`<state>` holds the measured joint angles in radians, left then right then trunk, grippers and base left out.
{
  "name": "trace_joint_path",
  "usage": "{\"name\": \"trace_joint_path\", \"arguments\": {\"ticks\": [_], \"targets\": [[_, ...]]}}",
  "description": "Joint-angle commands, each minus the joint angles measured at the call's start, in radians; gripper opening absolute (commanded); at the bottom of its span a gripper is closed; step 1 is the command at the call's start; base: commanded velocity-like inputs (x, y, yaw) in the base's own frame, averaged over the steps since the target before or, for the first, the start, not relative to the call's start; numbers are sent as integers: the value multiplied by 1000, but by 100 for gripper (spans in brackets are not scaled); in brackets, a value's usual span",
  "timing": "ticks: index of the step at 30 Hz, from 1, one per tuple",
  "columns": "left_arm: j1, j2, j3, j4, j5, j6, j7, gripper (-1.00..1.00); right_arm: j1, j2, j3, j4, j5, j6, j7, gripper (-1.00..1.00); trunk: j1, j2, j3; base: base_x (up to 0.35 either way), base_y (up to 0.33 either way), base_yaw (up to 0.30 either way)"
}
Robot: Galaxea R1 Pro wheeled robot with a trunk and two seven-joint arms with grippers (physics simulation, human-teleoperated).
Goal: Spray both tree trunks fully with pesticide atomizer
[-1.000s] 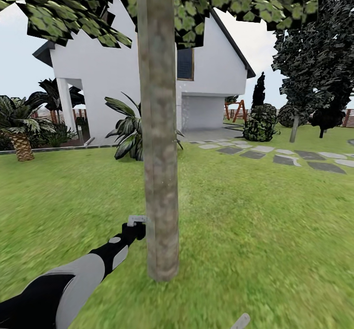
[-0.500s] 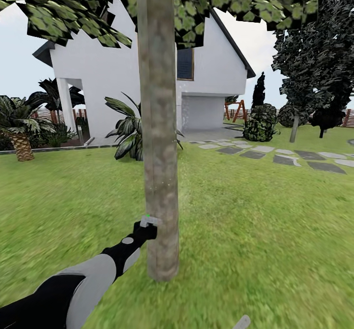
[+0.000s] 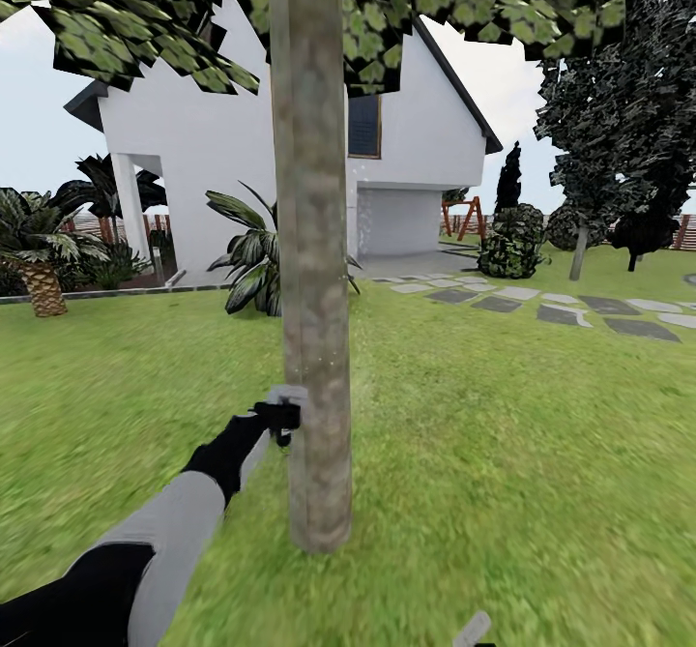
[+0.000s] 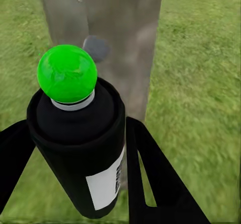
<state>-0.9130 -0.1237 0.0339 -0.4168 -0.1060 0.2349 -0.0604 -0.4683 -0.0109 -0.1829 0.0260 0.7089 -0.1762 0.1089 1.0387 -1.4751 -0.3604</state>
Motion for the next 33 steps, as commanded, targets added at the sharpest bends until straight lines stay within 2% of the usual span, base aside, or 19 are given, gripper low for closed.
{"name": "trace_joint_path", "arguments": {"ticks": [1,3,4,5,7,8,11,14,15,18,19,20,21,22,23,25,26,30,33], "targets": [[0,0,0,-89,5,93,0,-100,0,1,0,-3,0,1,0,100,0,0,0,0,0,0],[0,0,-1,-228,9,239,-1,-100,0,2,0,-6,1,2,0,100,0,0,0,0,0,0],[0,0,-1,-258,10,270,-1,-100,0,2,1,-6,1,1,-1,100,0,0,0,0,0,0],[0,0,-1,-374,11,382,-2,-100,0,2,1,-6,1,1,0,100,0,0,0,0,0,0],[0,0,-2,-471,12,493,-1,-100,0,1,2,-6,1,2,0,100,0,0,0,0,0,0],[0,-1,-3,-544,12,576,0,-100,0,1,2,-6,1,1,0,100,0,0,0,0,0,0],[-15,-3,-3,-592,12,635,-1,-100,0,2,2,-6,2,1,-1,100,0,0,0,0,0,0],[-74,-5,-3,-600,13,704,-1,-100,0,2,2,-6,3,2,-1,100,0,0,0,0,0,0],[-131,-8,-3,-600,13,735,-1,-100,0,2,2,-6,3,2,0,100,0,0,0,0,0,0],[-233,-10,-3,-557,13,752,-2,-100,0,4,2,-6,5,3,0,100,0,0,0,0,0,0],[-279,-11,-3,-522,12,754,-2,-100,0,7,2,-6,6,3,0,100,0,0,0,0,0,0],[-354,-11,-2,-460,17,756,-2,-100,0,10,2,-6,7,3,0,100,0,0,0,0,0,0],[-434,-11,4,-402,41,757,-2,-100,0,12,2,-6,7,4,0,100,0,0,0,0,0,0],[-460,-11,6,-384,54,757,-2,-100,0,12,2,-6,7,4,0,100,0,0,0,0,0,0],[-538,-10,11,-324,95,757,-2,-100,0,13,2,-6,7,4,0,100,0,0,0,0,0,0],[-662,-10,15,-212,128,757,0,-100,0,17,3,-6,7,4,0,100,0,0,0,0,0,0],[-705,-10,16,-168,134,757,1,-100,0,21,3,-6,7,5,0,100,0,0,0,0,0,0],[-848,-10,17,-77,143,758,2,-100,0,31,3,-6,7,6,0,100,0,0,0,0,0,0],[-887,-10,17,-68,145,758,2,-100,0,32,3,-6,7,6,0,100,0,0,0,0,0,0]]}}
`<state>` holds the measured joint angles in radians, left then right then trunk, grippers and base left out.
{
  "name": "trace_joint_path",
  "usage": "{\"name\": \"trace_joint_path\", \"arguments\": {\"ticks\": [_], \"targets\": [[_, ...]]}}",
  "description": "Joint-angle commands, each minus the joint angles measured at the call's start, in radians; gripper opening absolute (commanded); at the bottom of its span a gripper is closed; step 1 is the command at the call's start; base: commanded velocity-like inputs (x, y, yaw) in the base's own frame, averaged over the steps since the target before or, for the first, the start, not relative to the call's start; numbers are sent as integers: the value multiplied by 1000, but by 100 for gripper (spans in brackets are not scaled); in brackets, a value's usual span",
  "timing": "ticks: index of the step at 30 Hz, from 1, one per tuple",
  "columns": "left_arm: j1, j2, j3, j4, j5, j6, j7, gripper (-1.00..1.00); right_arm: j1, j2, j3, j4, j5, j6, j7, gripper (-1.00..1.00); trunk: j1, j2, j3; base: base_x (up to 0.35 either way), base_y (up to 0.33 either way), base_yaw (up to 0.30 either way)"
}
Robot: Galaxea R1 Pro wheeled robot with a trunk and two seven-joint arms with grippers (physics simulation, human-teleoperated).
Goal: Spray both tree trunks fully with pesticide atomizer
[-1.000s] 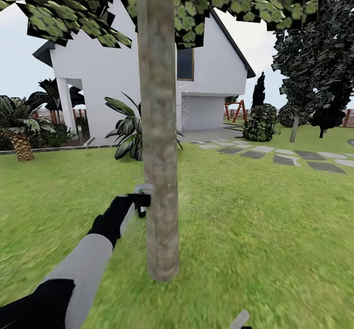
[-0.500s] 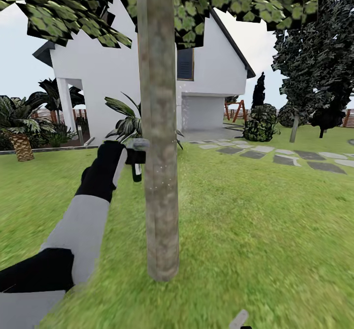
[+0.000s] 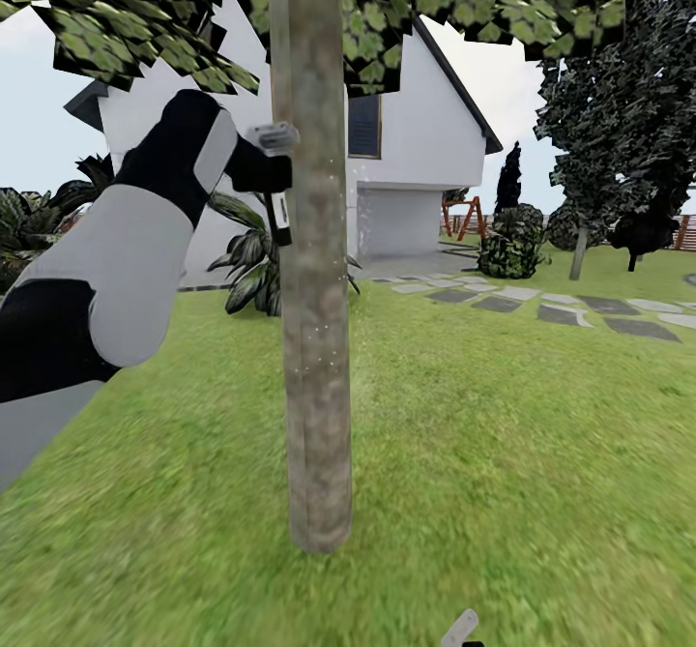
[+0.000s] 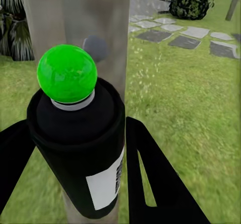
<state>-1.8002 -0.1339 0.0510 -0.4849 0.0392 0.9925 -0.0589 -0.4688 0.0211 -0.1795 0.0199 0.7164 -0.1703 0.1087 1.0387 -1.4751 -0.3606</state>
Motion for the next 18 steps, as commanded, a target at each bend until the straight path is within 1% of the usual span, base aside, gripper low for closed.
{"name": "trace_joint_path", "arguments": {"ticks": [1,18], "targets": [[-7,0,0,2,0,0,1,-100,0,0,0,0,0,0,0,100,0,0,0,0,0,0],[-15,0,1,2,1,0,1,-100,1,0,0,0,0,0,0,100,0,0,0,0,0,0]]}}
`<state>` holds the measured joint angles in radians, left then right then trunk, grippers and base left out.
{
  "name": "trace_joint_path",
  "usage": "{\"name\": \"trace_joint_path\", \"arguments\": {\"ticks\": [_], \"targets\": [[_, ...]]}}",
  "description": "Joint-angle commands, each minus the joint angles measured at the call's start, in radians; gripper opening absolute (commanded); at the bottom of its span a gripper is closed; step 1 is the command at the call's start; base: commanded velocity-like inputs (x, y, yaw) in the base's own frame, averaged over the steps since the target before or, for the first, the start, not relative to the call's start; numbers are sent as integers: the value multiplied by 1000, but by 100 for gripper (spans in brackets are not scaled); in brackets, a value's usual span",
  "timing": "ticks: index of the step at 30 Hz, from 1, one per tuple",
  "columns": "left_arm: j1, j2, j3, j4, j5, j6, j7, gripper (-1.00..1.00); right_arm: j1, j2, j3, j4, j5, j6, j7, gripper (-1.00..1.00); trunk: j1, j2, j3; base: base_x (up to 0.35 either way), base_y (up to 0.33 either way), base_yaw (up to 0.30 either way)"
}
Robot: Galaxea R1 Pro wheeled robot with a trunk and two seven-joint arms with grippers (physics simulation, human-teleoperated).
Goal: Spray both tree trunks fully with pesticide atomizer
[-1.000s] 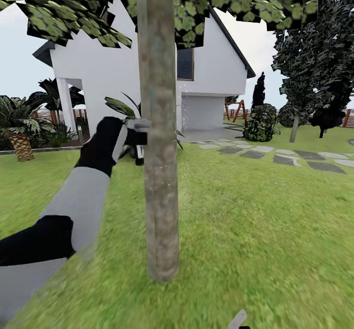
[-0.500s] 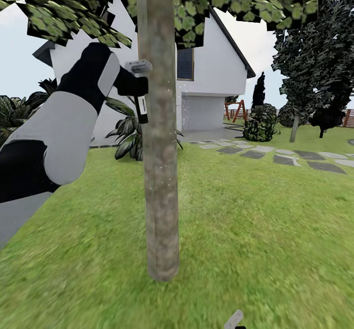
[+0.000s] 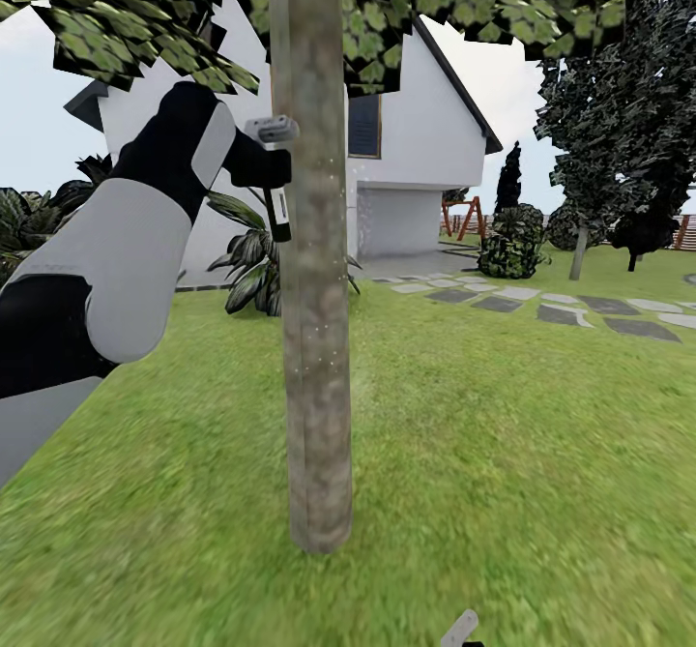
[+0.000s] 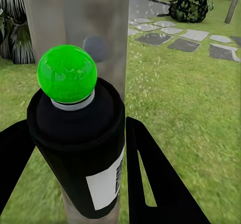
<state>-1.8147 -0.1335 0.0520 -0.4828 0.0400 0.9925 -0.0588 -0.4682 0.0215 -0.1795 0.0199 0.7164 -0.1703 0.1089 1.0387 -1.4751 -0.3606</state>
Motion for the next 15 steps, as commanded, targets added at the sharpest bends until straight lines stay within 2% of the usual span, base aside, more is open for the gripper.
{"name": "trace_joint_path", "arguments": {"ticks": [1,15], "targets": [[0,0,0,-1,0,0,1,-100,0,0,0,0,0,0,0,100,0,0,0,0,0,0],[-2,0,-1,-7,0,0,1,-100,-1,0,0,0,0,0,0,100,0,0,0,0,0,0]]}}
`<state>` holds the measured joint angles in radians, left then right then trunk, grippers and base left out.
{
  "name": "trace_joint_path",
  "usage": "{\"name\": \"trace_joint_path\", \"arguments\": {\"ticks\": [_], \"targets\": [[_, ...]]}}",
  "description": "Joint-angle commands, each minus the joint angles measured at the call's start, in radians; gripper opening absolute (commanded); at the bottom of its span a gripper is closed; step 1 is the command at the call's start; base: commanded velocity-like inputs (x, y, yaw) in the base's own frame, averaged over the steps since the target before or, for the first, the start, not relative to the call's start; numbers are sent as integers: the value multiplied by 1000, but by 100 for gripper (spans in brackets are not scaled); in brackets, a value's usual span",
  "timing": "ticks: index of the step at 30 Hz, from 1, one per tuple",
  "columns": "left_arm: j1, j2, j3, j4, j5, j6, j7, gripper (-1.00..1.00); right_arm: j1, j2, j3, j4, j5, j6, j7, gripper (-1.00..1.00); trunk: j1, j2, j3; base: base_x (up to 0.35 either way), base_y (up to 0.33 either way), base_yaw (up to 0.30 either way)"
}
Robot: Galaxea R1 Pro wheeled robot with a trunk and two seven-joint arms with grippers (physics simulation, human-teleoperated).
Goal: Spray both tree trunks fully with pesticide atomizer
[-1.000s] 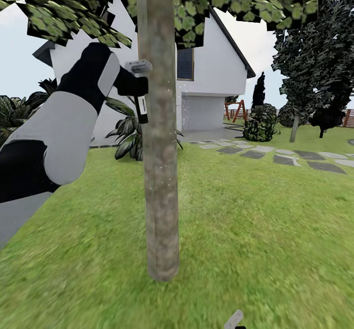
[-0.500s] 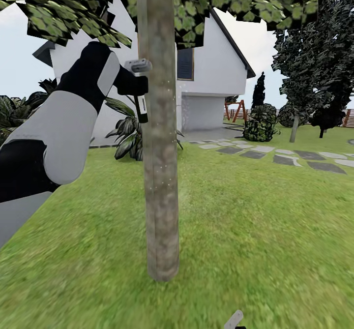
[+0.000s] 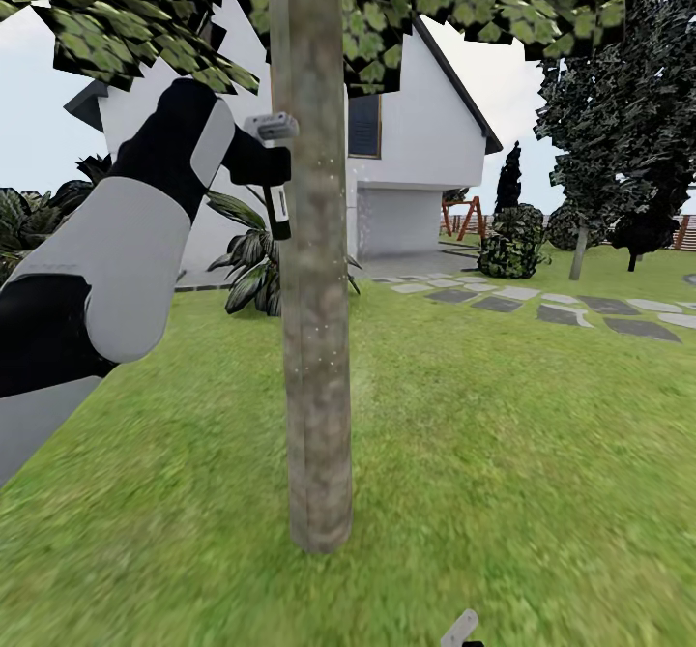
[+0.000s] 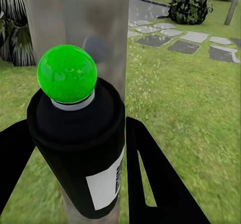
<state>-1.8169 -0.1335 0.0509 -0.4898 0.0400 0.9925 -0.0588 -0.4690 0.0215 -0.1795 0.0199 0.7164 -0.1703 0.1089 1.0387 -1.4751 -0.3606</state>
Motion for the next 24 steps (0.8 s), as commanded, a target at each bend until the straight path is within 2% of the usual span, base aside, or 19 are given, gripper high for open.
{"name": "trace_joint_path", "arguments": {"ticks": [1,7,24], "targets": [[0,0,0,-1,0,0,1,-100,0,0,0,0,0,0,0,100,0,0,0,0,0,0],[-64,0,0,4,0,0,1,-100,0,0,0,0,0,0,0,100,0,0,0,0,0,0],[-121,0,1,7,0,1,1,-100,0,0,0,0,0,0,0,100,0,0,0,0,0,0]]}}
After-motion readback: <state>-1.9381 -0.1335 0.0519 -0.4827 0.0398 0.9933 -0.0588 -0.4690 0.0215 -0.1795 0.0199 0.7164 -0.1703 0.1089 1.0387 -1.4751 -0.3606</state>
